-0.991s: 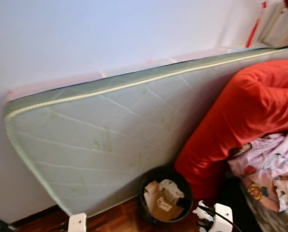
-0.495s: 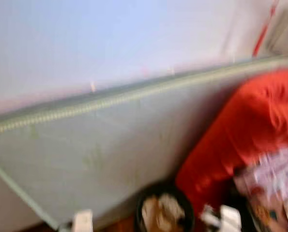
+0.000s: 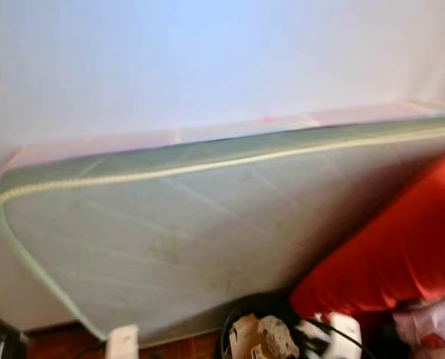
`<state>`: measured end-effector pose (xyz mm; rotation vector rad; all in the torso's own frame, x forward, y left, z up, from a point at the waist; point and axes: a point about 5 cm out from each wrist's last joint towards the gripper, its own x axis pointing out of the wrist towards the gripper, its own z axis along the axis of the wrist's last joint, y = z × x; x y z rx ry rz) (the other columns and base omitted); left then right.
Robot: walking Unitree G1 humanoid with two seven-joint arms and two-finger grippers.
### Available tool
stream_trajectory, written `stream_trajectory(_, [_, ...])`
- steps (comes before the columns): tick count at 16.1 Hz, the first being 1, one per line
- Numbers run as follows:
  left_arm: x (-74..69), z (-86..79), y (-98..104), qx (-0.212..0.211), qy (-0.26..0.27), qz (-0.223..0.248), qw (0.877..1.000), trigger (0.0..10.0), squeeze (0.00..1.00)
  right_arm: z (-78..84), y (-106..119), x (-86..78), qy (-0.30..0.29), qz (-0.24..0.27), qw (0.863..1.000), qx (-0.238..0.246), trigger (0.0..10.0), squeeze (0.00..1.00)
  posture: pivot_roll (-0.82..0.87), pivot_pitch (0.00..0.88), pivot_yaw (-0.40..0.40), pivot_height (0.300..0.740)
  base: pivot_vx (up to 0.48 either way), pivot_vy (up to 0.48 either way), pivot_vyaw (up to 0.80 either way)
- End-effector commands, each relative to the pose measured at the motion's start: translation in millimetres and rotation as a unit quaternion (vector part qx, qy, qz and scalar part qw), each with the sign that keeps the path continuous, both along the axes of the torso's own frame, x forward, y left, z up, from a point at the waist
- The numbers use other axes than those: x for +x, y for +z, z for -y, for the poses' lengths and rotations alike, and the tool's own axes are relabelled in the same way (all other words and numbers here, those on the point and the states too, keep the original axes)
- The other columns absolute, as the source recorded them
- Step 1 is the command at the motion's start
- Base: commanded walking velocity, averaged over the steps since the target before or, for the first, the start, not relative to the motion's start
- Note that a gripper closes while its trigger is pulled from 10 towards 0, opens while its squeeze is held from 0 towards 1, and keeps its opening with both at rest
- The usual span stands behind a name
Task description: Clean up the room
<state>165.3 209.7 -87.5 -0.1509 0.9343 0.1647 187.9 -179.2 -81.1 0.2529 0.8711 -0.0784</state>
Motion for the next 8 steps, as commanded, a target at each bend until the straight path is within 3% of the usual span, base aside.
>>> stream_trajectory(1, [1.4, 4.8, -0.1, -0.004, -0.008, 0.004, 1.0, 10.0, 0.0, 5.8, -3.1, -7.9, -0.01, -0.01, 1.0, 0.0, 10.0, 0.0, 0.13, 0.0, -0.071, 0.74, 0.0, 0.0, 0.0])
stream_trajectory(8, [0.0, 6.3, -0.9, -0.008, -0.01, 0.004, 1.0, 10.0, 0.0, -2.6, -2.0, -4.2, 0.007, -0.002, 1.0, 0.014, 10.0, 0.0, 0.12, 0.0, -0.072, 0.74, 0.0, 0.0, 0.0])
